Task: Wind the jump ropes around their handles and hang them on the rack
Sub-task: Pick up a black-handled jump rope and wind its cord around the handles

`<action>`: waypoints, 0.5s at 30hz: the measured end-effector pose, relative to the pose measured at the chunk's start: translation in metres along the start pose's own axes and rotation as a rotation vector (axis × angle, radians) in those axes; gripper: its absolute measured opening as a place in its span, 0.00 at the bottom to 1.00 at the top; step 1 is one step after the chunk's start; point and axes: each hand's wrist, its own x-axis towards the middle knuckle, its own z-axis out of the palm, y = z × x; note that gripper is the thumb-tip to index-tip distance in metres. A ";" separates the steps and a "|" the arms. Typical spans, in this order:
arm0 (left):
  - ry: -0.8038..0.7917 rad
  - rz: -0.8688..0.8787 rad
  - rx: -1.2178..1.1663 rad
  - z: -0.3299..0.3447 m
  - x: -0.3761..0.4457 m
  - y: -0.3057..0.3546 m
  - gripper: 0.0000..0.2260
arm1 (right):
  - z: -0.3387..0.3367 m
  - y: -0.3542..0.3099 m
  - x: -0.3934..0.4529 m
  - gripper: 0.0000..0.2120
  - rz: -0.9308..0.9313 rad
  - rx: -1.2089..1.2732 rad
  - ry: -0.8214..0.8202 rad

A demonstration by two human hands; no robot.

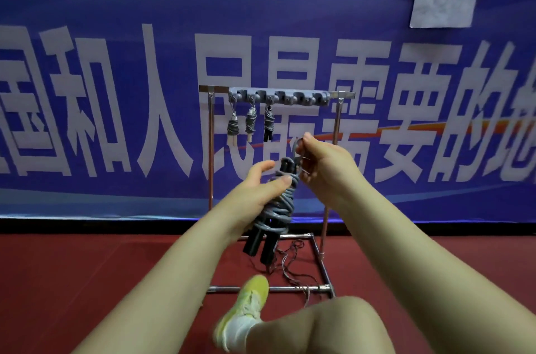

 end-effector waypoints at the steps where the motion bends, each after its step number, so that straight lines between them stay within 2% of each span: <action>1: -0.040 -0.030 -0.092 -0.001 0.011 0.000 0.19 | -0.002 -0.005 0.012 0.12 0.011 -0.013 0.007; 4: -0.060 -0.075 -0.179 0.001 0.043 -0.001 0.18 | -0.007 -0.015 0.048 0.13 0.032 -0.075 0.045; 7: 0.029 -0.063 -0.184 -0.003 0.096 0.001 0.15 | -0.015 -0.020 0.096 0.11 0.043 -0.123 0.108; 10: 0.101 -0.040 -0.158 -0.012 0.156 0.004 0.11 | -0.027 -0.022 0.148 0.10 0.041 -0.104 0.073; 12: 0.138 -0.036 -0.159 -0.020 0.205 0.005 0.11 | -0.038 -0.024 0.188 0.07 0.009 -0.127 0.045; 15: 0.149 -0.007 -0.148 -0.032 0.288 0.000 0.12 | -0.055 -0.027 0.263 0.05 -0.081 -0.292 0.073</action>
